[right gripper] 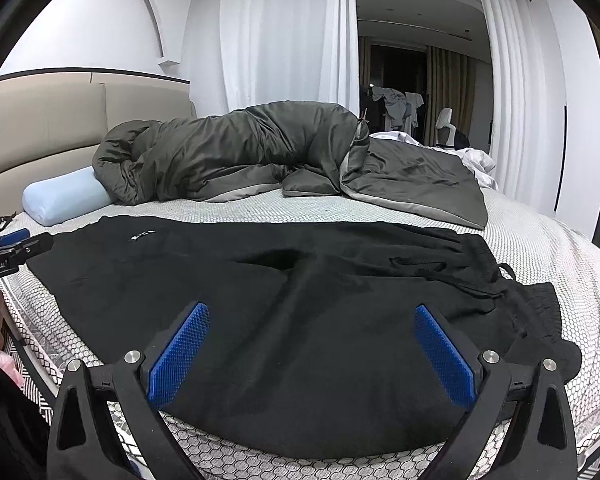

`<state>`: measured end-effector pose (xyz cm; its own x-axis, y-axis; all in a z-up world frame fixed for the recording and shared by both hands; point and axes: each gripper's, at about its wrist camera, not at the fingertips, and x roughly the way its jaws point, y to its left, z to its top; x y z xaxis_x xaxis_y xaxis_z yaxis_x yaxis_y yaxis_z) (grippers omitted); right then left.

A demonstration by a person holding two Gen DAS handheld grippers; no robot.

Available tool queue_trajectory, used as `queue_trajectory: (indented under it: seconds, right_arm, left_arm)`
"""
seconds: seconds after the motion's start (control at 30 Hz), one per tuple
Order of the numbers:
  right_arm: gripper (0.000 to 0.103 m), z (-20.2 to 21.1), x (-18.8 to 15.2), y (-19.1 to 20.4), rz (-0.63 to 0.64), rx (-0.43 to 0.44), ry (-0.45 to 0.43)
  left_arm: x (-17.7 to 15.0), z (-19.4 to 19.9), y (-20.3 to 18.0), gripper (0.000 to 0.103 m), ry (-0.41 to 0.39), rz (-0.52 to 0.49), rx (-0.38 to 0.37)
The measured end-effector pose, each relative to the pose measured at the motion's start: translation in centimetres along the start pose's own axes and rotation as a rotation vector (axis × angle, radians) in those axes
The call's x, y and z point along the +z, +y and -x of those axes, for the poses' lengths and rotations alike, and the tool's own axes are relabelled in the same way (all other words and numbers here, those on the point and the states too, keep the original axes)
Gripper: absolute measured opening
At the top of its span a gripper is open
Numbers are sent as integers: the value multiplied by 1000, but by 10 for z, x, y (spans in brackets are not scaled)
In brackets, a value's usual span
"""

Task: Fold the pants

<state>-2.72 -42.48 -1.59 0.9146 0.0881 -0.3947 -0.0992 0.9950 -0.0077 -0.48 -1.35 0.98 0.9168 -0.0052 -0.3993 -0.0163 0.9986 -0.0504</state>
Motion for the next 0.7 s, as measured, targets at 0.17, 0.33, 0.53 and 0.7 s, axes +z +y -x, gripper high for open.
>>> queue_trajectory:
  seconds: [0.17, 0.33, 0.53, 0.7]
  right_arm:
    - [103, 5, 5, -5, -9, -17, -9]
    - [103, 11, 14, -12, 0, -41, -15]
    - [103, 8, 33, -30, 44, -128, 31]
    - [103, 14, 42, -46, 106, -203, 21]
  left_arm:
    - [0, -1, 3, 102, 1, 1, 2]
    - [-1, -1, 9, 102, -6, 4, 4]
    - [-4, -1, 17, 102, -1, 38, -31]
    - [-6, -6, 19, 102, 17, 33, -54]
